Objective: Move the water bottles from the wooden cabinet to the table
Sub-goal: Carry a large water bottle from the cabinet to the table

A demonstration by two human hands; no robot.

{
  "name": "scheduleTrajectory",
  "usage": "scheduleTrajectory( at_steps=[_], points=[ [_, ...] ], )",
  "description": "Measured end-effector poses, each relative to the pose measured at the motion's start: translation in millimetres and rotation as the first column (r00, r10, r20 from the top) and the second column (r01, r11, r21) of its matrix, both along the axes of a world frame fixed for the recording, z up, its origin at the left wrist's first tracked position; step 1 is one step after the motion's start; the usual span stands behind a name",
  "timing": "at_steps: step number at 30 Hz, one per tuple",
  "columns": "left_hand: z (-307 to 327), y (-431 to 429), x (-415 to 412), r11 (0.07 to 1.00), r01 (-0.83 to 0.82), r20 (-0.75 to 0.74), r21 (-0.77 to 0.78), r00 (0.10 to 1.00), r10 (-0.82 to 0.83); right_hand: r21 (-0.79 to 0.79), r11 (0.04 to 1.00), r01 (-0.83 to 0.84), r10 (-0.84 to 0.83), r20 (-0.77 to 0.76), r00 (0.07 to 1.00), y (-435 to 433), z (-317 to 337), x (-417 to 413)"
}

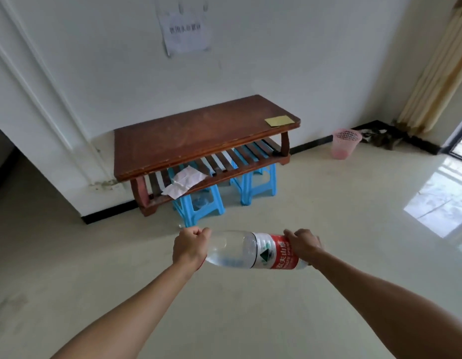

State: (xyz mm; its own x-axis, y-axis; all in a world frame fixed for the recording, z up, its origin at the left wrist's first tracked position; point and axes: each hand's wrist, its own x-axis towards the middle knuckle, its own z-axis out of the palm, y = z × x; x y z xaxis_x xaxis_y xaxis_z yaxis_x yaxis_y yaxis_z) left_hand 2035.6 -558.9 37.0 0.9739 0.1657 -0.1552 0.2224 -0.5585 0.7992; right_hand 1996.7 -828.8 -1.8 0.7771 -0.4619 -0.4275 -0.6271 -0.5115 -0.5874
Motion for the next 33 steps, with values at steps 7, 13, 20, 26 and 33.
scheduleTrajectory(
  at_steps=[7,13,20,26,33],
  points=[
    [-2.4,-0.2,171.0,0.998,-0.064,0.039,0.029,0.997,0.063,0.053,0.998,-0.034,0.034,-0.011,0.999,10.4,-20.9,180.3],
    [9.8,11.1,317.5,0.997,-0.070,0.063,0.034,0.996,0.068,0.027,0.998,-0.053,0.053,-0.006,0.999,19.7,-9.0,328.0],
    [43.8,18.2,476.0,0.998,-0.066,0.114,-0.012,0.991,0.067,0.017,0.999,-0.051,0.050,0.051,0.997,25.1,21.1,492.1],
    [36.2,20.6,591.0,0.982,-0.126,0.122,-0.140,0.982,0.143,-0.013,0.995,-0.100,0.100,0.029,0.995,24.0,11.7,629.6],
    [31.1,20.8,742.6,0.979,-0.166,0.159,-0.118,0.970,0.183,0.010,0.985,-0.173,0.173,0.037,0.984,21.4,-6.4,813.5]
  ],
)
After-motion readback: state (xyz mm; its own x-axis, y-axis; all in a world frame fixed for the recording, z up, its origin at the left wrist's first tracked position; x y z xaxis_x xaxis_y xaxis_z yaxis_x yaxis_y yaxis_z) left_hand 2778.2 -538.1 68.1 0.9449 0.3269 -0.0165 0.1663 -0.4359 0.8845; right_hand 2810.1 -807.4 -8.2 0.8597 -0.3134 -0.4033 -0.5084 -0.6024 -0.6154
